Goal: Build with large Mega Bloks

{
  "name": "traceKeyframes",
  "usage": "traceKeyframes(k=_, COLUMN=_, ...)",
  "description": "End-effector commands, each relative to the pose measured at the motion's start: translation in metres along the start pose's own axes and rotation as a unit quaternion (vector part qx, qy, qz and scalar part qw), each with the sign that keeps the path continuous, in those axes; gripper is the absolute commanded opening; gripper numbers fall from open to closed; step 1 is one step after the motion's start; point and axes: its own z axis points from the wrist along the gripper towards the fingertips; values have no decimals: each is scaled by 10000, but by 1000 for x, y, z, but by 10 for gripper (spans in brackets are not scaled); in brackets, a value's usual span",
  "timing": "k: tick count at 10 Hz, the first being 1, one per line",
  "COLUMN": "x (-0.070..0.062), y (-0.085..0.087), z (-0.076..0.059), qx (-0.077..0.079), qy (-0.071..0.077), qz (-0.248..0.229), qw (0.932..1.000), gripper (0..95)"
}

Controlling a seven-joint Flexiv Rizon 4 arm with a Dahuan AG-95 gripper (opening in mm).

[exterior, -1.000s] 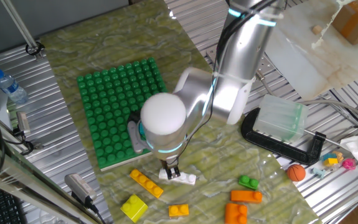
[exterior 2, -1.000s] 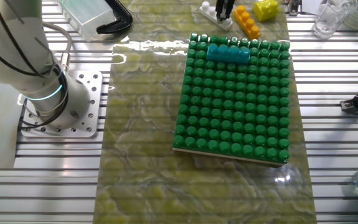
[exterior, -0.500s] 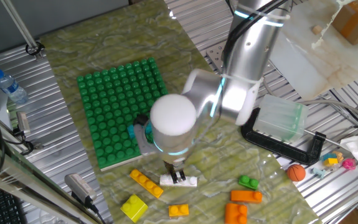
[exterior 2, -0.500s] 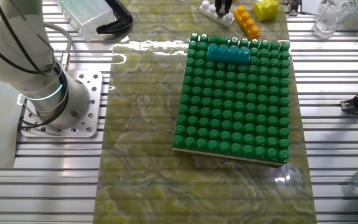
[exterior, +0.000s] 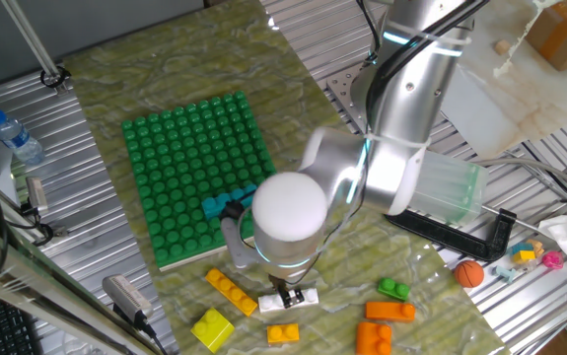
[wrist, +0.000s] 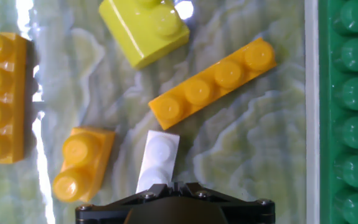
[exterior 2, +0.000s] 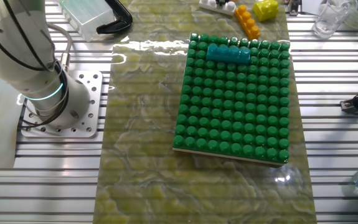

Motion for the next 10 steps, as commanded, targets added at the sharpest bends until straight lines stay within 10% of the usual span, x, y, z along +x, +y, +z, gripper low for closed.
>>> traceKeyframes(k=1, x=2, y=2, z=-8, qx=55, qy=63, qz=-159, qw=9998, gripper=0)
traceKeyframes(k=3, x=6, y=5, z=-23, qx=92, qy=217, qz=-37, qw=9997, gripper=0)
traceKeyframes(k=6, x=10, y=9, z=-25, qx=-13, qy=140, qz=367, qw=9992, gripper=380)
traceKeyframes(k=10, x=16, y=20, z=-16, qx=-193, qy=170, qz=497, qw=9984, gripper=380)
